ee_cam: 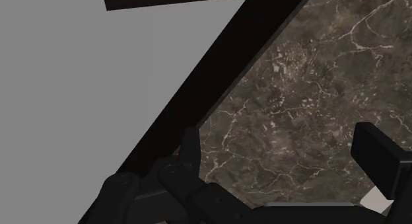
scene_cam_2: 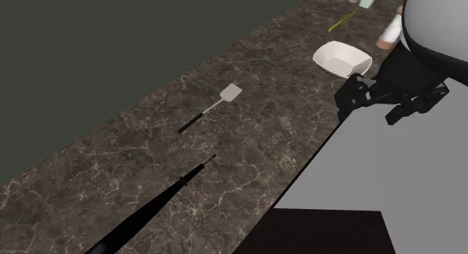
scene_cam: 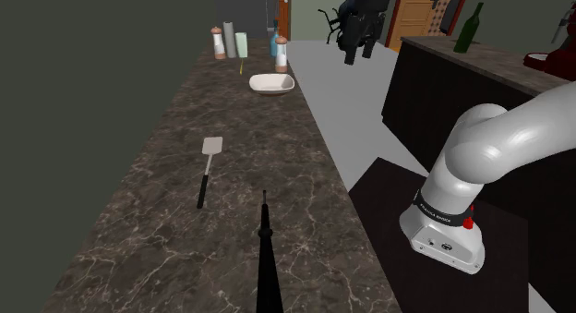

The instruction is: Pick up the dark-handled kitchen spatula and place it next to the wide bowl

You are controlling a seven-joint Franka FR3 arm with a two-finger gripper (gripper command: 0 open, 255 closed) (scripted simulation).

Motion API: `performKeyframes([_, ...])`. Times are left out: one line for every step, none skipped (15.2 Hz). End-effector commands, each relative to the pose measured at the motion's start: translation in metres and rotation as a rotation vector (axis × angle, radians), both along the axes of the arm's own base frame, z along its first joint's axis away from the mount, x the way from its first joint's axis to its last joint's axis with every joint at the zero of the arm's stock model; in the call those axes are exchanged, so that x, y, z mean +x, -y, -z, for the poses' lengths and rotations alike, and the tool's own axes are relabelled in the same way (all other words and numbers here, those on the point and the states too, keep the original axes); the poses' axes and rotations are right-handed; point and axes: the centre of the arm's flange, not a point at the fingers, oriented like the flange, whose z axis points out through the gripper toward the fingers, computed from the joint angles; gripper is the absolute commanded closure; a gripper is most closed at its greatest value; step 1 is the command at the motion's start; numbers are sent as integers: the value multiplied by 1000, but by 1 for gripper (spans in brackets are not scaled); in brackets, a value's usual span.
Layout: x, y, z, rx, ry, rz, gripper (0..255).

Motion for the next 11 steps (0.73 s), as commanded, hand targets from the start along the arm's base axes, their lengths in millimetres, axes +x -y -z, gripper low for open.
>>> performKeyframes([0, 0, 0, 0, 0, 0, 0])
performKeyframes([4, -11, 6, 0, -3, 19, 0])
performKeyframes([8, -23, 12, 1, -6, 39, 0])
performKeyframes([12, -34, 17, 1, -8, 58, 0])
performKeyframes([16, -45, 23, 1, -11, 77, 0])
performKeyframes([21, -56, 29, 1, -14, 96, 0])
performKeyframes([25, -67, 35, 2, -17, 116, 0])
performKeyframes([30, -78, 41, 2, -19, 135, 0])
performKeyframes([36, -89, 47, 2, -22, 154, 0])
performKeyframes([41, -100, 53, 3, -25, 173, 0])
performKeyframes([46, -110, 59, 3, -28, 193, 0])
